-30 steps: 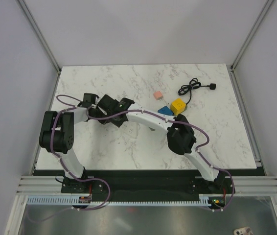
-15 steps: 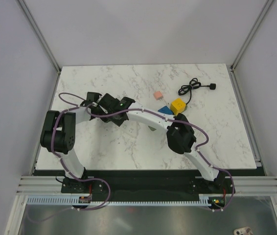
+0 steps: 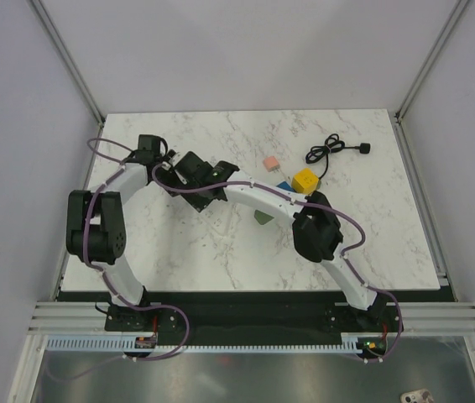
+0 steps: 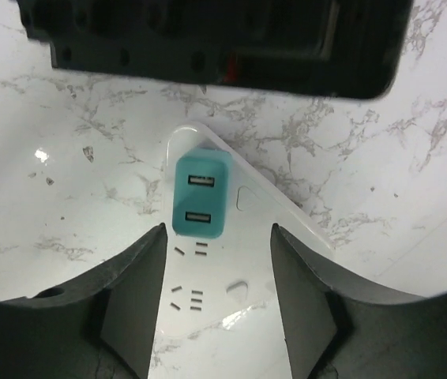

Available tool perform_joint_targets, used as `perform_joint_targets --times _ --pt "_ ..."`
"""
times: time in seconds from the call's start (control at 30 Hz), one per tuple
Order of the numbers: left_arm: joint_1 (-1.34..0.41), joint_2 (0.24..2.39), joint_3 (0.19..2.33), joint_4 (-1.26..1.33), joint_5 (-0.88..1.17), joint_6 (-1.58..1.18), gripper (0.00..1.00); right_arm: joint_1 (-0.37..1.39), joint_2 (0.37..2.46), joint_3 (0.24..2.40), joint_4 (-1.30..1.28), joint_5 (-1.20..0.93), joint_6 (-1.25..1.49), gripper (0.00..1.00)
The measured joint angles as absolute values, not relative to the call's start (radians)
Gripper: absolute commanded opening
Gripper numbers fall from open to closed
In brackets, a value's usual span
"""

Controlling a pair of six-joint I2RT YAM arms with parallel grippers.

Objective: Insert the plug

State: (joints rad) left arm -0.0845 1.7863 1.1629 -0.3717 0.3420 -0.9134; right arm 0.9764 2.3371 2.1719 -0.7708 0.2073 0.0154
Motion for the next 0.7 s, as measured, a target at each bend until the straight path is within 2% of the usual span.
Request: perform_joint_targets --times 0.1,0.4,0.67,0.7 --pt "-0.079 1.769 1.204 -0.393 0.343 -0.896 0.68 0.974 2.298 2.137 -0.771 0.209 0.020 0.71" --pt "-0.024 1.722 1.220 -0.426 0.353 -0.783 0.71 0.946 2.125 2.046 -0.776 0.229 0.019 0.80" --pt "-0.019 1.533 1.202 -0.422 0.416 -0.648 0.80 0.699 2.165 2.094 -0.785 0.231 -0.009 0.90" --pt "-0.026 1.505 1.195 -0.421 0.432 -0.633 0.86 0.667 2.191 2.114 -0.784 0.234 -0.012 0.91"
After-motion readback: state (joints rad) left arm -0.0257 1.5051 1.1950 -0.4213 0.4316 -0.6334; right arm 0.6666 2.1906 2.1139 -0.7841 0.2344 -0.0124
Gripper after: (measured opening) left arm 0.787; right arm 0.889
